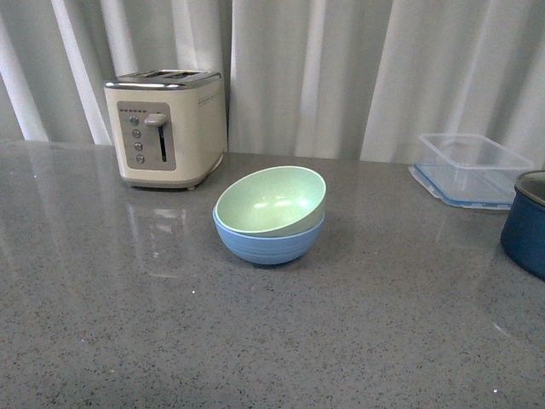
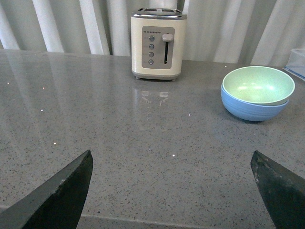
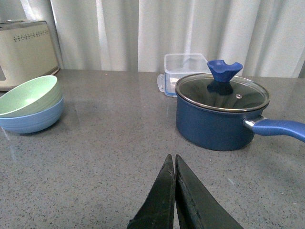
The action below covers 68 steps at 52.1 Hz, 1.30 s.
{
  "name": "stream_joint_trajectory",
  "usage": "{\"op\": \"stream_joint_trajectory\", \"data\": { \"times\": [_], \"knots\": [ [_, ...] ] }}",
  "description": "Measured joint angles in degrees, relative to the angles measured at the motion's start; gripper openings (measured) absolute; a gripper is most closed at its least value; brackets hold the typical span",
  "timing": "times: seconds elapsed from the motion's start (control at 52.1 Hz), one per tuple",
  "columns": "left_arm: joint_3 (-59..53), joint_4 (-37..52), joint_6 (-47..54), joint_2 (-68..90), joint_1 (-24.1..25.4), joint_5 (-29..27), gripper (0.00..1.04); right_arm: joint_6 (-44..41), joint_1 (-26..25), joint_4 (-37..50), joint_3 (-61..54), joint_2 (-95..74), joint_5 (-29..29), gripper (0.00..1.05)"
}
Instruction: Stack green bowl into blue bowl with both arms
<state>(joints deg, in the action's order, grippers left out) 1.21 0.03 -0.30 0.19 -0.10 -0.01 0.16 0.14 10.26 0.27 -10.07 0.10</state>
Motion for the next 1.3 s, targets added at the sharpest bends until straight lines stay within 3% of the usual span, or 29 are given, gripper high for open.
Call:
{"op": "stream_joint_trajectory", "data": {
  "times": [0.134, 0.345, 0.537, 0.633, 0.729, 0.844, 1.304],
  "knots": [
    [0.0, 0.0, 0.0, 0.0, 0.0, -0.04, 0.98, 0.0, 0.0, -9.66, 0.04, 7.82, -0.09, 0.01],
    [0.0, 0.0, 0.0, 0.0, 0.0, 0.0, 0.98, -0.07, 0.0, -10.19, 0.04, 9.77, -0.09, 0.02],
    [0.0, 0.0, 0.02, 0.0, 0.0, 0.0, 0.98, -0.04, 0.0, -10.23, 0.04, 9.81, -0.09, 0.32],
    [0.0, 0.0, 0.0, 0.0, 0.0, 0.0, 0.98, -0.04, 0.0, -10.23, 0.04, 9.81, -0.09, 0.56],
    [0.0, 0.0, 0.02, 0.0, 0.0, 0.0, 0.98, -0.04, 0.0, -10.23, 0.04, 9.81, -0.11, 0.71],
    [0.0, 0.0, 0.0, 0.0, 0.0, 0.0, 0.98, 0.0, 0.0, -10.23, 0.04, 9.81, -0.09, 0.97],
    [0.0, 0.0, 0.0, 0.0, 0.0, 0.0, 0.98, -0.02, 0.0, -10.23, 0.04, 9.81, -0.09, 0.95]
  ]
}}
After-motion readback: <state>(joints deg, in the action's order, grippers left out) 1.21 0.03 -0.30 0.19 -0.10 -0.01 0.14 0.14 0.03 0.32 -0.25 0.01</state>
